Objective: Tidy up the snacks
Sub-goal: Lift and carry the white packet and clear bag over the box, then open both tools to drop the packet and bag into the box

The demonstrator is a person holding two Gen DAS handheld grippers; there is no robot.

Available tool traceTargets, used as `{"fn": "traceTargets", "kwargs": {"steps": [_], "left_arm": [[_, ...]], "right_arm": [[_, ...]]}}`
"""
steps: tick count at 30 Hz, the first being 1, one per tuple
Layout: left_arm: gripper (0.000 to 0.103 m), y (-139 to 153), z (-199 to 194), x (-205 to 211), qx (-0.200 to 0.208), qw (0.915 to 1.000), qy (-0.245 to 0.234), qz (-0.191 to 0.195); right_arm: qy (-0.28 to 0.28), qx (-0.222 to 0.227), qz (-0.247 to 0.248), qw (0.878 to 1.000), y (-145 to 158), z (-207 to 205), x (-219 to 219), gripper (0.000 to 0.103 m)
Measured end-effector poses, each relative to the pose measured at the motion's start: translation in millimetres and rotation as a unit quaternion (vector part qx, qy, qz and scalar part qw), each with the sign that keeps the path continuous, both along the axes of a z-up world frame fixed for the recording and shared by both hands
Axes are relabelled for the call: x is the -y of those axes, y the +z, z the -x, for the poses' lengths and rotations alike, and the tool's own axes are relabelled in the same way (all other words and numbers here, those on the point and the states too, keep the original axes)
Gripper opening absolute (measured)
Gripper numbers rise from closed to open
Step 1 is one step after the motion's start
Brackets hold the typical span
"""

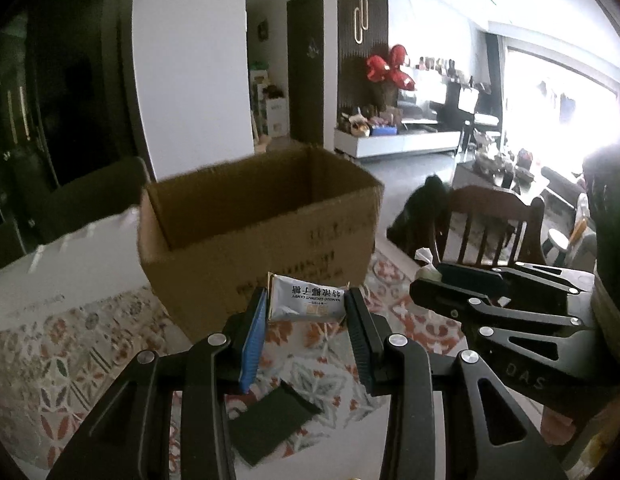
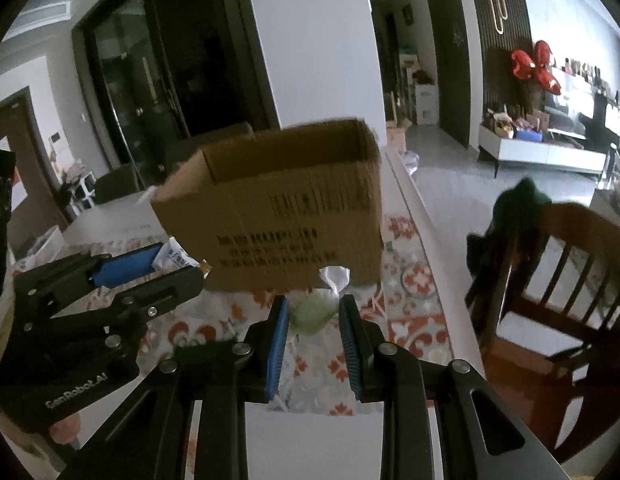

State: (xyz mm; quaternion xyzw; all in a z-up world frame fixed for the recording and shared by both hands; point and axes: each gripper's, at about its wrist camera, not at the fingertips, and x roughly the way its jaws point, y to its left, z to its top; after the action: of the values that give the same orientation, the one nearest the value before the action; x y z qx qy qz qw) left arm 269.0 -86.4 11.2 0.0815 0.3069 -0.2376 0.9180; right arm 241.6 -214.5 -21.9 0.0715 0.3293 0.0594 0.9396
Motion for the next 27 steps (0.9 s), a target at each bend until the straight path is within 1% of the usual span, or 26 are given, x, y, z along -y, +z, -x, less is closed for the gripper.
{"fn": "traceTargets", "kwargs": {"steps": [3,9,15,21,27], "left_arm": [[0.038,14.7,-5.6,-4.1,0.014,0.9999,0.007,0.005],[0.038,30.3,-13.1,-8.4,0.032,0.9993,0.016,0.010],[0.038,45.1,-31.9,-10.4,0.045,0.9984,0.033,0.013],[0.038,50.0,-63.3,-9.9,0.038,0.9983,0.042,0.010],[0.038,49.8,-93.6,-8.4,0.019,0.9985,0.050,0.009]], "right_arm": [[0.001,0.014,-0.002,1.000,12.3,-5.0,-0.6,0.027],[0.009,0.043,0.004,0.999,36.8,-15.2,-4.8,0.027],[0.017,0.062,0.015,0.998,54.4,-32.2,-9.5,0.027],[0.024,0.072,0.028,0.997,69.1,-57.3,-13.1,0.027],[0.029,0.063,0.042,0.997,76.2,-90.2,-17.6,0.027]]}}
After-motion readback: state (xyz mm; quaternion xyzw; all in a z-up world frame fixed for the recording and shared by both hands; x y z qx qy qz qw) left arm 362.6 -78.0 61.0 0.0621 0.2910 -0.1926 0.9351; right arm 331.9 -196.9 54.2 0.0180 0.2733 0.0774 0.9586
